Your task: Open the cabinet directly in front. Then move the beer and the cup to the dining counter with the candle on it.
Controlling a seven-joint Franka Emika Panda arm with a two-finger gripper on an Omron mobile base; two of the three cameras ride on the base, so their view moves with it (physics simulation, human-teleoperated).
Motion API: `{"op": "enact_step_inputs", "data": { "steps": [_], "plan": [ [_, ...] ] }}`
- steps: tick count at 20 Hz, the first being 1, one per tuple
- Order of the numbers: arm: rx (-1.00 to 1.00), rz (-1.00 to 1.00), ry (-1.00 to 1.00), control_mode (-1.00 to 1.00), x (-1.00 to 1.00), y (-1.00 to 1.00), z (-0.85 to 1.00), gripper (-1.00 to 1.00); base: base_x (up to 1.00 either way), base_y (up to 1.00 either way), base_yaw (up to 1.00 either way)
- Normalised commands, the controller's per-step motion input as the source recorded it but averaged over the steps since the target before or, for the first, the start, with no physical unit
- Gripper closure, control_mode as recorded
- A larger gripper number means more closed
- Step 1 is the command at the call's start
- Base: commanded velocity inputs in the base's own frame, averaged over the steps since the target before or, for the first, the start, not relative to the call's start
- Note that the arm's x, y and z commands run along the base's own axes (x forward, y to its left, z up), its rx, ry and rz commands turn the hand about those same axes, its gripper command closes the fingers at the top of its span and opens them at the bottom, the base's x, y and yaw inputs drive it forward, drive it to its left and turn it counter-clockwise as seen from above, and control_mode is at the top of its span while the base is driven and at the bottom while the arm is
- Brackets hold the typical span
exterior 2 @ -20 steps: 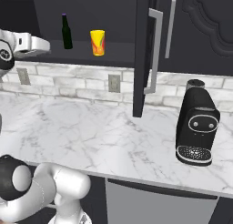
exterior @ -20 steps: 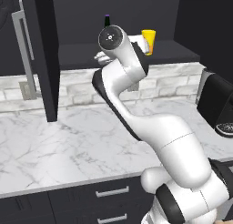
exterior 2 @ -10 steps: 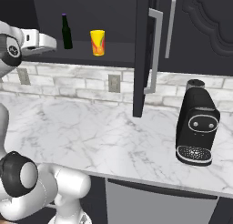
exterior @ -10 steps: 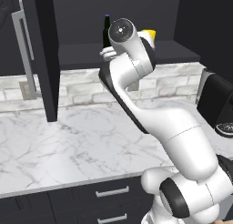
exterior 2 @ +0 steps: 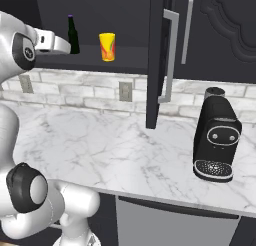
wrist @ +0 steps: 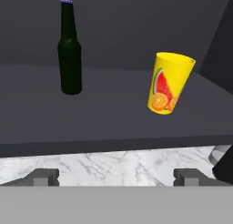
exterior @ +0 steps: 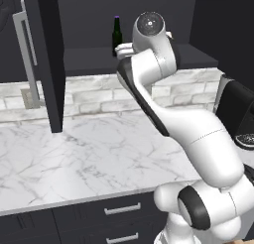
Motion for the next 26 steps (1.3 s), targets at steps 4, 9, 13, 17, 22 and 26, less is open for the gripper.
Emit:
{"op": "enact_step_inputs", "data": {
  "steps": [4, 9, 13, 17, 22, 26],
  "plan": [
    [0.11, 0.04, 0.0, -1.0, 0.01, -0.01, 0.17, -1.0, 0.0, 0.0, 0.0],
    [0.02, 0.0, 0.0, -1.0, 0.12, 0.04, 0.19, -1.0, 0.0, 0.0, 0.0],
    [0.0, 0.0, 0.0, -1.0, 0.29, 0.12, 0.07, -1.0, 0.0, 0.0, 0.0],
    [0.0, 0.0, 0.0, -1.0, 0.35, 0.21, 0.01, -1.0, 0.0, 0.0, 0.0],
    [0.06, 0.03, 0.0, -1.0, 0.28, 0.12, 0.0, -1.0, 0.0, 0.0, 0.0],
    [0.04, 0.03, 0.0, -1.0, 0.11, 0.0, 0.0, -1.0, 0.0, 0.0, 0.0]
  ]
}}
